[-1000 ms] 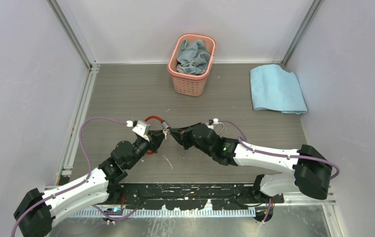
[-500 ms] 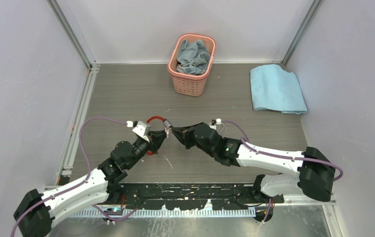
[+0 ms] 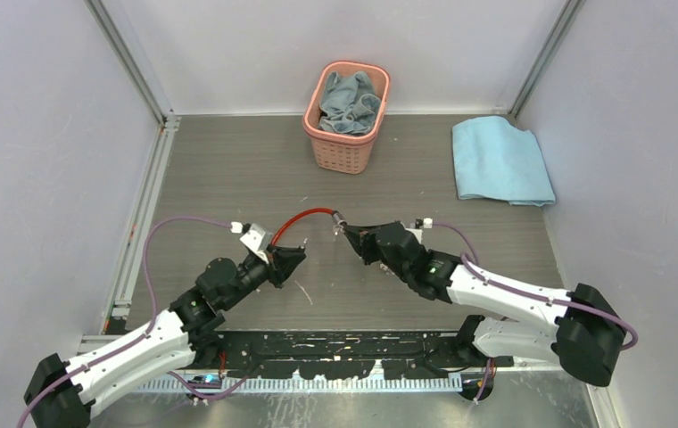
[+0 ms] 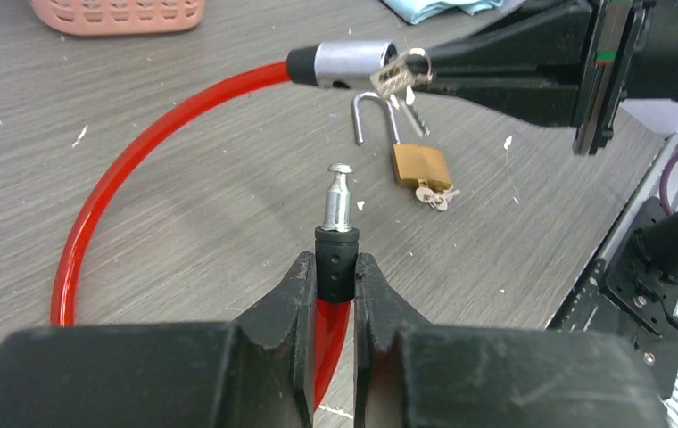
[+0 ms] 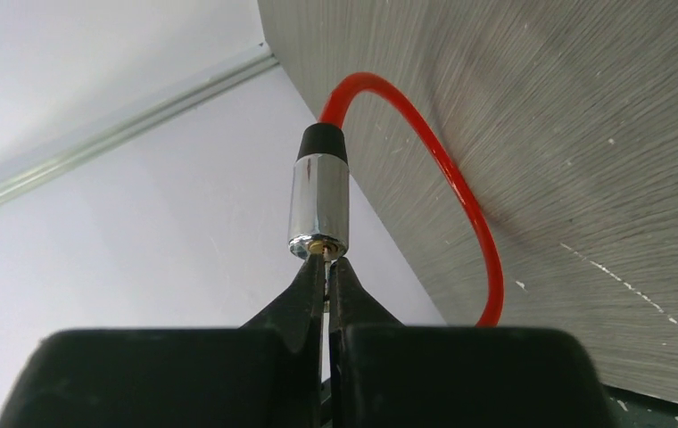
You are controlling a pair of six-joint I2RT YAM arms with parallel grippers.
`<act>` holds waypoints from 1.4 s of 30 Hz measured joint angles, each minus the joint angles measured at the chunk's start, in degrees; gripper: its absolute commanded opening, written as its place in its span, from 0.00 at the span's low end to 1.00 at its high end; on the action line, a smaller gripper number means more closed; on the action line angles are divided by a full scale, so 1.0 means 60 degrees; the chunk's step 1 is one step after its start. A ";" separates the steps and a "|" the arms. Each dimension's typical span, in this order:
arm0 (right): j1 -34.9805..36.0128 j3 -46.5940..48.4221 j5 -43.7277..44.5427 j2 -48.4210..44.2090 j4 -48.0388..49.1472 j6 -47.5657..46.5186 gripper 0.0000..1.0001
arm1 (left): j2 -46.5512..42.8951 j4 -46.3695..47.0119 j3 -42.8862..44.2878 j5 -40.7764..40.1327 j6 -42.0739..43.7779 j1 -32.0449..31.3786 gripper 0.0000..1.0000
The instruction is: Unlock with the key
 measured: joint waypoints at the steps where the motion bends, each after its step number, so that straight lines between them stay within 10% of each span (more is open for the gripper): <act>1: -0.0095 -0.0076 0.0004 -0.0138 -0.0102 -0.0033 0.01 | -0.0007 -0.0098 0.0000 0.0047 -0.0066 -0.0022 0.00; 27: -0.0670 -0.2561 0.1013 -0.4211 -0.2222 -0.1162 0.01 | 0.1228 -0.2415 0.0710 0.1202 -0.0925 -0.0084 0.01; 42: -0.2561 -0.2612 0.0801 -0.2299 -0.1180 -0.3395 0.01 | 0.1974 -0.5140 0.1668 -0.0036 -0.1909 -0.0102 0.45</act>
